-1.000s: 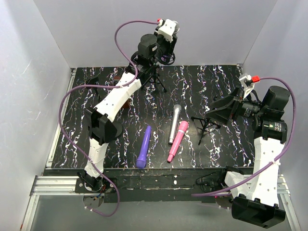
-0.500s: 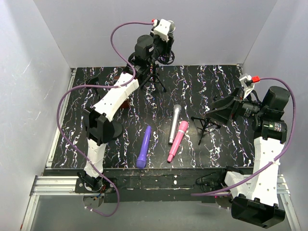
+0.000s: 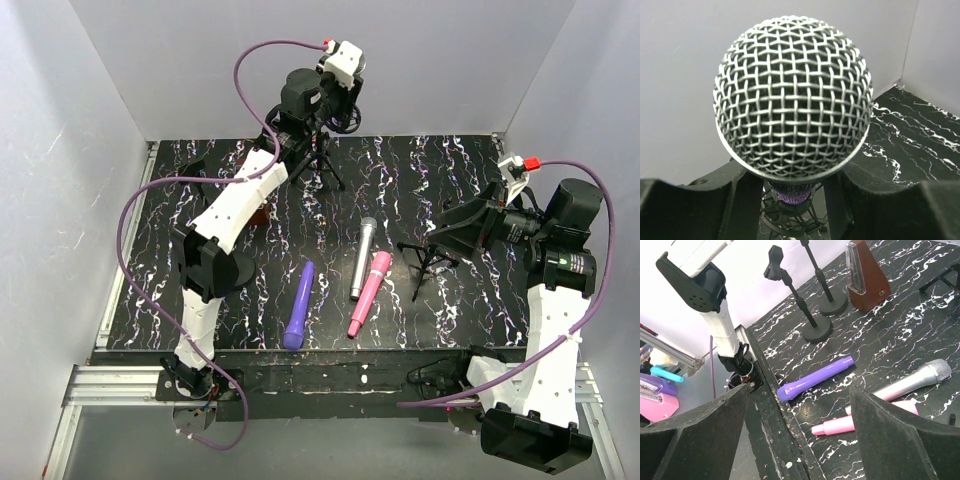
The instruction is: Attach the microphones to the stand
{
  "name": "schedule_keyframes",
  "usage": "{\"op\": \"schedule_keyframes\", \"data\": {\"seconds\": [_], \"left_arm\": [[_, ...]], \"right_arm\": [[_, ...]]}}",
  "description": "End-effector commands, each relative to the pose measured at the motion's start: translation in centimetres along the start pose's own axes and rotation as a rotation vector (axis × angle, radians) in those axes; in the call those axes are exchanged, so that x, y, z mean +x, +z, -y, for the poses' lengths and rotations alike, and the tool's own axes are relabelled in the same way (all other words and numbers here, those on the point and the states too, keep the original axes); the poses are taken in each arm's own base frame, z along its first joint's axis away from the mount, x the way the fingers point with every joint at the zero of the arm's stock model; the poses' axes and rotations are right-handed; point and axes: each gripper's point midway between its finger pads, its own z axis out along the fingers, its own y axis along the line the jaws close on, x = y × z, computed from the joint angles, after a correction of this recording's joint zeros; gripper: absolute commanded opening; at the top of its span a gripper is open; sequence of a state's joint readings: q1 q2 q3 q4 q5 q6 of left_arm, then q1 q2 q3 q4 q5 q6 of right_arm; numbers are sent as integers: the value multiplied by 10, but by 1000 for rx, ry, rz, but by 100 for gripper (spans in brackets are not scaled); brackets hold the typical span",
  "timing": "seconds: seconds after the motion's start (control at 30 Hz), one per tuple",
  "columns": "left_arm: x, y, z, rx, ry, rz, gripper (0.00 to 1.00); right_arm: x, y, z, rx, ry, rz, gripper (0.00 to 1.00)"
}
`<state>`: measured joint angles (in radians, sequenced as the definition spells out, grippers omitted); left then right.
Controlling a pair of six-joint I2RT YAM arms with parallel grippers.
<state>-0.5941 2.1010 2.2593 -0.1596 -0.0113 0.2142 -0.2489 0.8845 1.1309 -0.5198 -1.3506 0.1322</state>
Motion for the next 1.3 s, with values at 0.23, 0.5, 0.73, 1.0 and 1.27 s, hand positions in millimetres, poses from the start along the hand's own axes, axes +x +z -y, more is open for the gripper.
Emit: {"op": "schedule_keyframes", "data": {"seconds": [0.23, 0.5, 0.73, 1.0, 1.27], "left_arm": [[121, -12, -6, -26, 96, -391, 0], [131, -9, 0, -45, 88, -430, 0], [121, -4, -10, -116, -34, -426, 0], [166, -3, -10, -143, 13, -525, 0], [178, -9, -5, -109, 81, -581, 0]], "right_arm": [[-8, 0, -3, -27, -18, 3, 88], [-6, 0, -1, -25, -11, 3, 88], [-4, -1, -2, -22, -17, 5, 88], [-2, -1, -3, -25, -18, 9, 88], [1, -2, -2, -21, -16, 11, 88]]}}
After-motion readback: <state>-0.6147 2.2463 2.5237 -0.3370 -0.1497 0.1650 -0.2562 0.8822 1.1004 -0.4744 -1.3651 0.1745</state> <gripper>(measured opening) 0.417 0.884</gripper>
